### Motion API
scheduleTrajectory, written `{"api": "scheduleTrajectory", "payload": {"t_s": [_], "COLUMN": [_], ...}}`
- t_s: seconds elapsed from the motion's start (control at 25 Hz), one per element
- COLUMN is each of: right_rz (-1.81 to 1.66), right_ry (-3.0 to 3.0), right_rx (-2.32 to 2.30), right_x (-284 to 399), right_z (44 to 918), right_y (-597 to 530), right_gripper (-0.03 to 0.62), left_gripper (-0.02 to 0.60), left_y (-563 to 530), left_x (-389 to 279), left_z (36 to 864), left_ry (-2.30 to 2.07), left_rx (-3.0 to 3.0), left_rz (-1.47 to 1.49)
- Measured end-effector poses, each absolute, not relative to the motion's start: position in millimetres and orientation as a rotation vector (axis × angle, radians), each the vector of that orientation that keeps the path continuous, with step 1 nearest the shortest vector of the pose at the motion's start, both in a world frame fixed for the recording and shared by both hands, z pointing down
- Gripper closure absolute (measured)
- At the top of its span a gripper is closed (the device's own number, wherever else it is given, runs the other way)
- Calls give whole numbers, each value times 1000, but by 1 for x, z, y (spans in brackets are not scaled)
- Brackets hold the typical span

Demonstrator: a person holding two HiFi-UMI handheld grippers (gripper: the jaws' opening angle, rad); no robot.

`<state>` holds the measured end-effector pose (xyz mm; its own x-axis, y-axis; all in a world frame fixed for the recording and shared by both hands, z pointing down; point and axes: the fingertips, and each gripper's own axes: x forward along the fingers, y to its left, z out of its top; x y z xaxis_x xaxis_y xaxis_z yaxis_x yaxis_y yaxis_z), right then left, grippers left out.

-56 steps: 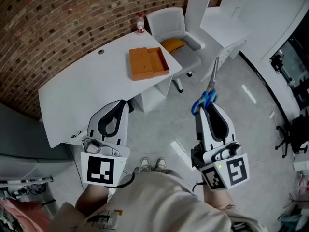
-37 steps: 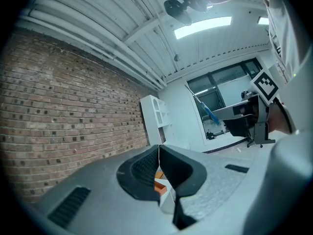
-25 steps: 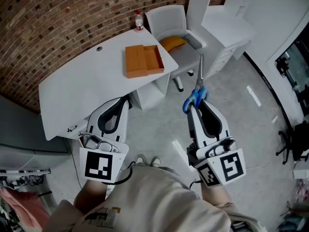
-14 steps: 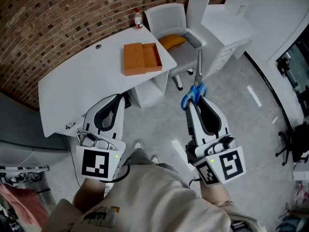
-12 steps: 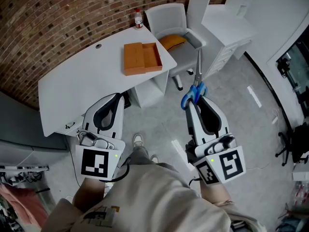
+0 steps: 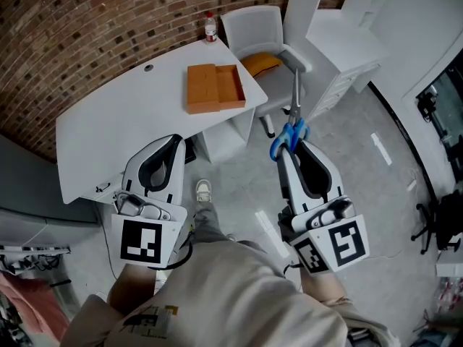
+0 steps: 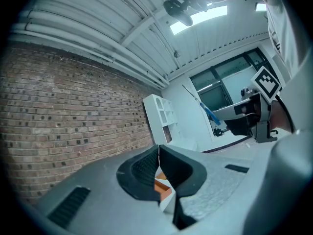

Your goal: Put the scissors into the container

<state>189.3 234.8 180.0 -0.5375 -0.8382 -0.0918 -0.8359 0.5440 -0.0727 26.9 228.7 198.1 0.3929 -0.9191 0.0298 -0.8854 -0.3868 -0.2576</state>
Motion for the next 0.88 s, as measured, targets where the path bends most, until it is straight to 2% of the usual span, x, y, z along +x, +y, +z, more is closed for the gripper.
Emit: {"api": "scheduleTrajectory", "payload": {"t_s": [0.88], "right_rz": [-119], "right_ry": [2704], "right_rx": [-1494], "right_x": [139], "right_z": [217], "right_y": [86], "right_gripper": [514], "left_gripper": [571], "left_y": [80], "left_x": [-12], "left_z": [230], "left_ry": [1565], "left_rx": [-2515], "left_rz": [-289]}}
